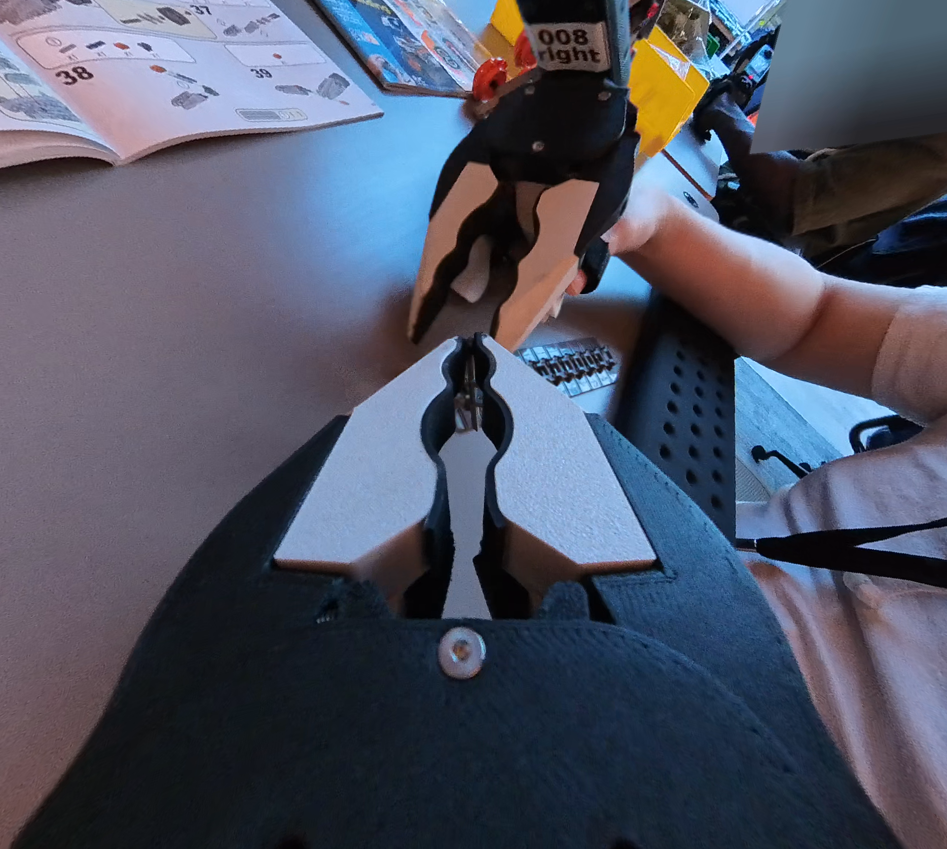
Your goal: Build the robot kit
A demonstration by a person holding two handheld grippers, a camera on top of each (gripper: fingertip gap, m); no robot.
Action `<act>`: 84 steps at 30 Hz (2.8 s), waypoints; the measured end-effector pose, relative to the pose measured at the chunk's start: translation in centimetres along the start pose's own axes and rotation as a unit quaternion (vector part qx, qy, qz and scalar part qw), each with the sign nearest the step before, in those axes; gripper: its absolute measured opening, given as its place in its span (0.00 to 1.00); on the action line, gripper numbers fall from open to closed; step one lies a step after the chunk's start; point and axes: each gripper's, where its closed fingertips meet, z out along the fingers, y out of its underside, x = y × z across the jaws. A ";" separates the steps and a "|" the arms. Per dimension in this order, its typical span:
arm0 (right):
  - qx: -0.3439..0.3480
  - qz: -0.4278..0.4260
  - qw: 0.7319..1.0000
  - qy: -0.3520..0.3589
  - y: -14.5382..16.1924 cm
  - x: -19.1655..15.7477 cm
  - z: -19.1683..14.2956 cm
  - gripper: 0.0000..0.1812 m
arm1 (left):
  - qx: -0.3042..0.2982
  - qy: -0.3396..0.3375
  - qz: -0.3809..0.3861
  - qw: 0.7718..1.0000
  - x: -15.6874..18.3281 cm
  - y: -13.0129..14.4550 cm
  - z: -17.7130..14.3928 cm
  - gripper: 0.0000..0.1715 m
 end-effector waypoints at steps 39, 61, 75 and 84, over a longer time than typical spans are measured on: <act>0.081 -0.041 0.991 -0.096 -2.7 -4.1 -0.5 0.01 | 0.016 0.056 0.014 0.998 2.0 -0.4 -0.5 0.03; -0.032 -0.142 0.944 0.297 1.7 -0.2 0.7 0.11 | 0.027 -0.046 -0.022 0.998 -1.9 -0.3 -1.8 0.03; -0.021 -0.264 0.915 0.303 0.2 -1.5 1.2 0.08 | -0.083 0.010 -0.039 0.996 0.0 2.7 -0.4 0.03; -0.017 -0.342 0.879 0.331 -0.6 -2.3 1.0 0.07 | -0.068 0.036 -0.085 0.993 0.2 2.0 -0.6 0.03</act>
